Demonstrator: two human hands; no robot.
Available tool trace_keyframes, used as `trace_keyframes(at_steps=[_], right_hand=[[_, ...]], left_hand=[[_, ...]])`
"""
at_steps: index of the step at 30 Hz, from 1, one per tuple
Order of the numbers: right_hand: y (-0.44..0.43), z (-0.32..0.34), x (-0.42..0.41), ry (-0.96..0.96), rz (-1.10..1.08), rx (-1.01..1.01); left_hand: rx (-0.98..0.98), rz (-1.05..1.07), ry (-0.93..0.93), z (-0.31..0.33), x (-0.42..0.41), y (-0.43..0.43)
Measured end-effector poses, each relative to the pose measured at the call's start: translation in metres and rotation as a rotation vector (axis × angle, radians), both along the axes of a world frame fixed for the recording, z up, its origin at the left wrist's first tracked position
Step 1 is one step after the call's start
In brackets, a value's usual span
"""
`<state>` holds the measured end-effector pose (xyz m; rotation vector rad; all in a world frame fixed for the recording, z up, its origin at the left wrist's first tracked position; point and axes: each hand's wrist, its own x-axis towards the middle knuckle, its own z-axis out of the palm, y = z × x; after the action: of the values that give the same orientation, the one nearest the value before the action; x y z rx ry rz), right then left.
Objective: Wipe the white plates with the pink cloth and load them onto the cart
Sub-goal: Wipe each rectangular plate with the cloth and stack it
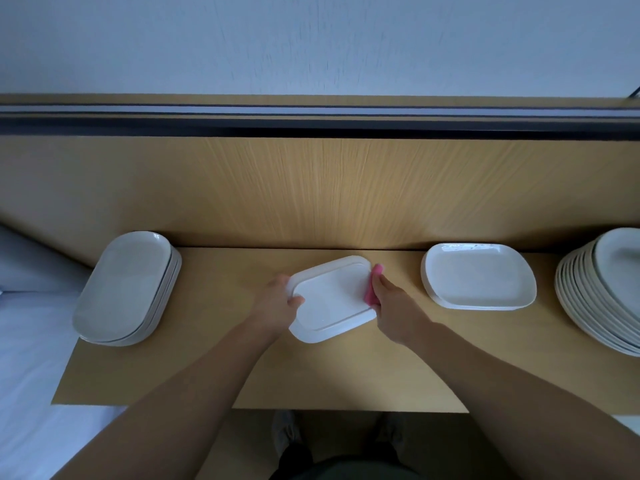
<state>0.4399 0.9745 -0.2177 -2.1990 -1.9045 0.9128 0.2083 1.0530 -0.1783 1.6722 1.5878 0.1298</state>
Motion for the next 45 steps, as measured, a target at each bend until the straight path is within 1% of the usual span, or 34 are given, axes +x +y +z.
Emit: trace_keyframes(at_steps=[3,4,7,9,12,14,18,23,24,26,27,28,31,34,37,39,41,43,45], right_hand=[[-0.013,-0.008,-0.005,-0.029,-0.018,0.004],[-0.015,-0.009,-0.006,-0.026,-0.033,0.007],[-0.014,-0.007,-0.005,0.039,-0.078,0.014],[-0.012,-0.004,-0.003,0.075,-0.098,0.008],[-0.011,-0.002,-0.003,0.097,-0.104,0.013],[-0.011,0.000,-0.006,0.105,-0.134,0.015],[-0.016,0.005,-0.021,0.104,-0.196,-0.011],[-0.030,0.007,-0.049,0.006,-0.266,-0.041],[-0.035,0.007,-0.057,0.030,-0.276,-0.055],[-0.046,0.008,-0.081,0.166,-0.292,-0.074],[-0.050,0.008,-0.091,0.200,-0.280,-0.083],[-0.052,0.008,-0.098,0.187,-0.248,-0.074],[-0.056,0.014,-0.102,0.054,-0.116,-0.028],[-0.059,0.023,-0.105,-0.041,-0.015,-0.014],[-0.063,0.027,-0.111,-0.089,0.104,-0.005],[-0.063,0.027,-0.107,-0.075,0.154,0.073],[-0.058,0.027,-0.095,-0.052,0.151,0.203],[-0.046,0.025,-0.081,-0.081,0.159,0.311],[-0.033,0.027,-0.076,-0.113,0.212,0.345]], left_hand=[[0.005,0.009,-0.016,-0.001,0.000,-0.001],[0.027,-0.016,-0.018,0.000,0.000,-0.001],[0.089,-0.225,-0.039,0.001,-0.006,-0.003],[0.020,-0.334,-0.046,0.001,-0.016,-0.003],[-0.135,-0.409,-0.035,0.001,-0.028,-0.004],[-0.159,-0.410,-0.037,0.001,-0.031,-0.004],[-0.145,-0.355,-0.056,-0.002,-0.029,-0.009],[-0.145,-0.307,-0.065,-0.010,-0.029,-0.019],[-0.135,-0.284,-0.078,-0.011,-0.027,-0.021],[-0.108,-0.235,-0.107,-0.011,-0.024,-0.024],[-0.095,-0.225,-0.110,-0.011,-0.022,-0.024],[-0.088,-0.225,-0.102,-0.012,-0.023,-0.025],[-0.034,-0.270,-0.063,-0.009,-0.026,-0.024],[0.014,-0.266,-0.086,-0.006,-0.025,-0.024],[0.029,-0.261,-0.080,-0.001,-0.021,-0.024],[0.026,-0.261,-0.076,0.001,-0.021,-0.022],[0.024,-0.266,-0.069,0.003,-0.022,-0.021],[0.012,-0.266,-0.060,0.002,-0.023,-0.020],[0.008,-0.254,-0.063,0.002,-0.021,-0.020]])
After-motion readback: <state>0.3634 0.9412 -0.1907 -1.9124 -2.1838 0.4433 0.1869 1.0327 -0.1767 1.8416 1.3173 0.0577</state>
